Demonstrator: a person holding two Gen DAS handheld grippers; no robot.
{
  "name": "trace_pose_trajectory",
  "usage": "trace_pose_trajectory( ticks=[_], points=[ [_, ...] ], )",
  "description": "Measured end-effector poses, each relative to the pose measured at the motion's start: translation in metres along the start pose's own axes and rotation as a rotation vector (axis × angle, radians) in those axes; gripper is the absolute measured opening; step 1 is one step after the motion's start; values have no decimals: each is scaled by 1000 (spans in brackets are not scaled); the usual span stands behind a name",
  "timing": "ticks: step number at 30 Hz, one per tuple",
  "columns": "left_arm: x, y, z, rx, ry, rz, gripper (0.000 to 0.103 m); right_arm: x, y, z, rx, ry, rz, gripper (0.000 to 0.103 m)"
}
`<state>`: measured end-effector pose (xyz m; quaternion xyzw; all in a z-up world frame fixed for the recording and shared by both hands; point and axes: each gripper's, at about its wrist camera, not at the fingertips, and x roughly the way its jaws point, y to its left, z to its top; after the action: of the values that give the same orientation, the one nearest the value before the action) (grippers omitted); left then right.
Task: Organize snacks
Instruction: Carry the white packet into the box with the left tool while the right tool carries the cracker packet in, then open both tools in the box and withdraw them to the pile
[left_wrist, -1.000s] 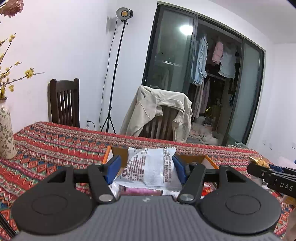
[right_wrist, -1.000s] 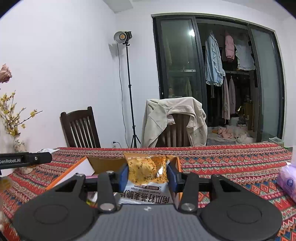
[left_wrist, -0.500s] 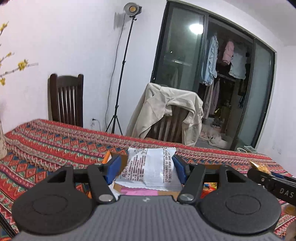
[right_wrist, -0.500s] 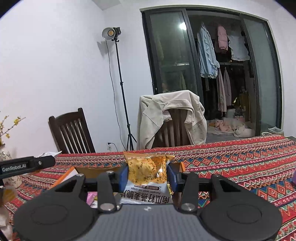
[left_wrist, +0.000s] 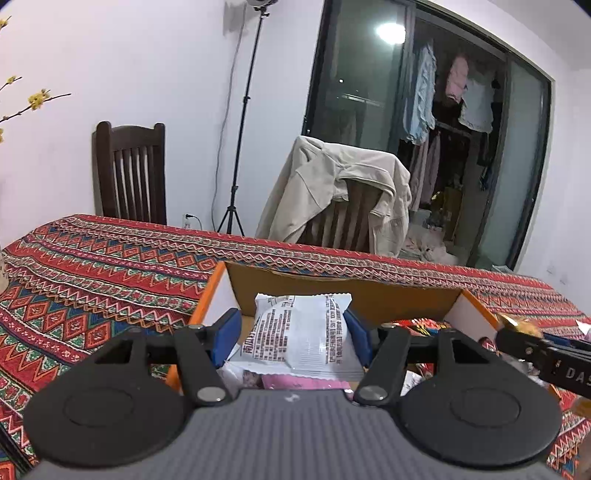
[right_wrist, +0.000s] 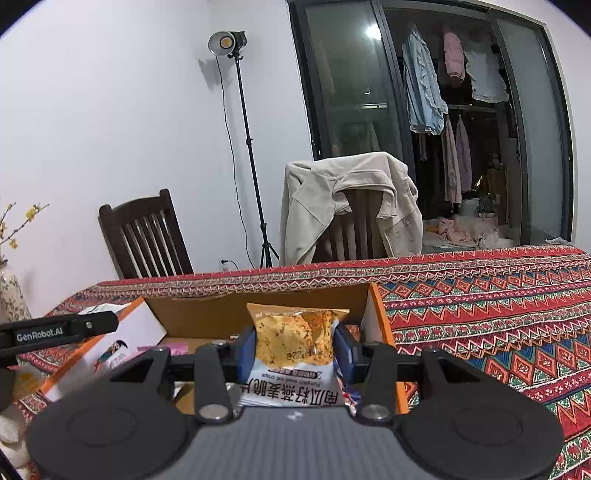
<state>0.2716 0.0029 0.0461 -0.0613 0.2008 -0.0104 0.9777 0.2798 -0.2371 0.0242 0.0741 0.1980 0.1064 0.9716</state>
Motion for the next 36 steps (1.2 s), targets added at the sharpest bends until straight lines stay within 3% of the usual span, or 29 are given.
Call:
trace_pose_trajectory(
  ticks=[1,3,5,6,23,36],
  points=[
    [0,-1,-1,0,0,-2,65,1,0,-2,5,10,2,47],
    [-1,-1,-2,-10,-10,3,79,2,-1,-3,18,19,7,67],
    [-3,1,-3,-20,-35,22,98,-2,-3,-3,32,0,4,98],
    [-5,2,-3,-28,-46,29,102,-4,-4,-3,37,-12,5,102],
    [-1,7,0,-54,-34,37,103,-10,-4,-3,31,-19,-15,103],
    [-16,3,15,-56,-39,46,103,-36,12,14,-22,-81,-23,103]
  ],
)
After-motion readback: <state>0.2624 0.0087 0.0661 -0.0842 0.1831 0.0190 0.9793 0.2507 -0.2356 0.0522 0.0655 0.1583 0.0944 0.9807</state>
